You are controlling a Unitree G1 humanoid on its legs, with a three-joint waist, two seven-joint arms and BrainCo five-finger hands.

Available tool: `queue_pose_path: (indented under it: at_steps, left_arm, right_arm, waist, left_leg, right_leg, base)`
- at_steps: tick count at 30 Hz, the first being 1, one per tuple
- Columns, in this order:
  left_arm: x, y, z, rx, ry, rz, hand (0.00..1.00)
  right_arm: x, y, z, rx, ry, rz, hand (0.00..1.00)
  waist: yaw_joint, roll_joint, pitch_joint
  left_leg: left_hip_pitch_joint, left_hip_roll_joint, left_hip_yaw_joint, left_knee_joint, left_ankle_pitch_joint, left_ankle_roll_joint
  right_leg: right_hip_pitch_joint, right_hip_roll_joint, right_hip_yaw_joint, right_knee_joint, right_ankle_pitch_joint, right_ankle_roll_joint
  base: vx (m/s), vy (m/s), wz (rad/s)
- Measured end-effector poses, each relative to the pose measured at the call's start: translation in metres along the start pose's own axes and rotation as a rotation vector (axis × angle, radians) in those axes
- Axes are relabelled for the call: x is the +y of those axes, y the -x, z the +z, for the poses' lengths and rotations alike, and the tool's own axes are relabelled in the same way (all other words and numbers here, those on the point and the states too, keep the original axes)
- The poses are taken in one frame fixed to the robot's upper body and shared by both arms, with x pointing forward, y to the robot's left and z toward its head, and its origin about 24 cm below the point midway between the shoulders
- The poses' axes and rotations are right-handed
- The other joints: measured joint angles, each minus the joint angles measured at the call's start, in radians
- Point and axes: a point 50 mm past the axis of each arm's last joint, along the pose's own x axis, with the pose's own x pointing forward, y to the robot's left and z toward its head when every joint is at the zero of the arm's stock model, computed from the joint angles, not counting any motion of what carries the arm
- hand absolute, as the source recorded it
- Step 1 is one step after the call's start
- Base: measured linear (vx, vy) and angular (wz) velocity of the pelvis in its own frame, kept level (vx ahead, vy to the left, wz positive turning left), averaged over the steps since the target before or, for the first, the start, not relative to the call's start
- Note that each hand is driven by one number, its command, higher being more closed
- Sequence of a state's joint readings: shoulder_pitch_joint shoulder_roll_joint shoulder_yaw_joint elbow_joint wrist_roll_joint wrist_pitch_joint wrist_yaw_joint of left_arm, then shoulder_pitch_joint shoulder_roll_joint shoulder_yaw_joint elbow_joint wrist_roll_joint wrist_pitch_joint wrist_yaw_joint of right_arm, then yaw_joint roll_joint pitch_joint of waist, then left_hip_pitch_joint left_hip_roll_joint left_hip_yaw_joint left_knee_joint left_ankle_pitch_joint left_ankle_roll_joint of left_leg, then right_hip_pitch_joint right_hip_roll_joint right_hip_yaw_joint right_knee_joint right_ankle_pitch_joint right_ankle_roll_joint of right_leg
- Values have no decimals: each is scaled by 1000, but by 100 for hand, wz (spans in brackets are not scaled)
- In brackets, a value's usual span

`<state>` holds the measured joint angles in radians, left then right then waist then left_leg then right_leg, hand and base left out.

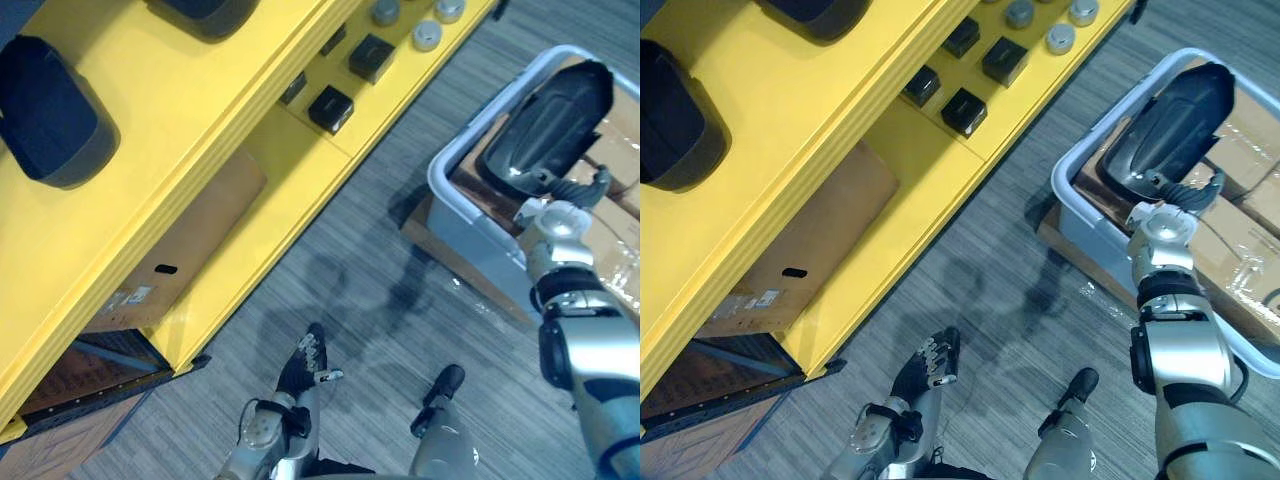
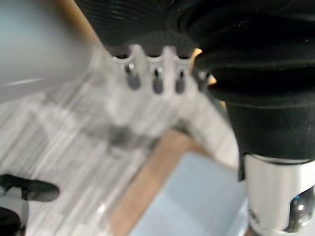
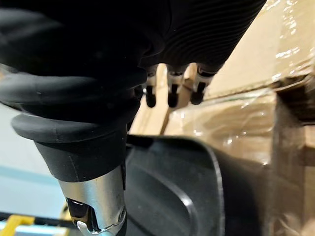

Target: Walk over and take plastic housings, then place them on the shelf

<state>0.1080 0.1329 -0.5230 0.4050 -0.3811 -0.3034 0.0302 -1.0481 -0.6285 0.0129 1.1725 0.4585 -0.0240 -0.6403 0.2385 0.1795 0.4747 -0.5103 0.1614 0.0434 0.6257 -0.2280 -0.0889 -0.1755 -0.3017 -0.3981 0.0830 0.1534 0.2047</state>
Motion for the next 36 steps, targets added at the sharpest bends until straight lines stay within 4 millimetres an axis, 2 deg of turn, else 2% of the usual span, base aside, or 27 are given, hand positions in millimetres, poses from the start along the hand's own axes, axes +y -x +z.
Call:
queue_pose_path:
  at_steps: [3,6,12,13,19,25,29,36]
  left_arm:
    - [-2,0,-1,-13,12,8,0]
    - [-5,-4,3,-35,16,4,0]
    - [-8,-8,6,-57,13,0,0]
    - [-9,-8,7,-66,34,3,0]
    - [-9,-13,13,-97,73,7,0]
    - [-4,-16,18,-115,98,34,0]
    - [1,-17,20,-124,100,57,0]
    - [23,-12,14,-85,89,154,0]
  right_arm:
    - [-6,-5,5,21,28,-45,0]
    - [-21,-13,14,18,39,-118,0]
    - [-46,-22,16,79,53,-237,0]
    - [-51,-24,17,91,46,-250,100]
    - [-79,-35,25,149,21,-288,100]
    - [-112,-45,34,190,1,-313,100]
    - [-119,-47,40,192,-20,-292,100]
    - [-116,-46,37,225,2,-245,100]
  waist:
    - [14,16,5]
    - [30,38,16]
    - [54,43,15]
    - [58,45,14]
    - [88,55,7]
    - [96,58,5]
    - [100,58,5]
    - [103,54,7]
  left_leg:
    - [-17,1,-7,5,0,0]
    - [-56,1,-11,18,1,2]
    - [-98,-1,-23,50,-3,7]
    - [-111,-3,-28,58,-4,9]
    - [-174,-8,-39,93,-15,21]
    - [-226,-15,-61,113,-18,24]
    - [-240,-12,-62,118,-18,24]
    - [-243,0,-64,126,-24,27]
  right_leg:
    - [-19,0,-10,14,-2,-1]
    - [-54,-3,-11,30,-2,0]
    - [-93,-8,-11,53,-2,0]
    - [-104,-10,-12,62,-2,0]
    - [-140,-14,-21,65,2,8]
    - [-159,-12,-47,58,8,15]
    - [-172,-9,-47,57,9,16]
    - [-169,2,-48,56,12,12]
  base:
    - [-69,31,1]
    - [-80,40,-1]
    - [-60,28,-1]
    - [-94,30,4]
    - [-88,17,3]
    - [-30,-11,8]
    - [-26,-39,-1]
    - [-58,-34,-2]
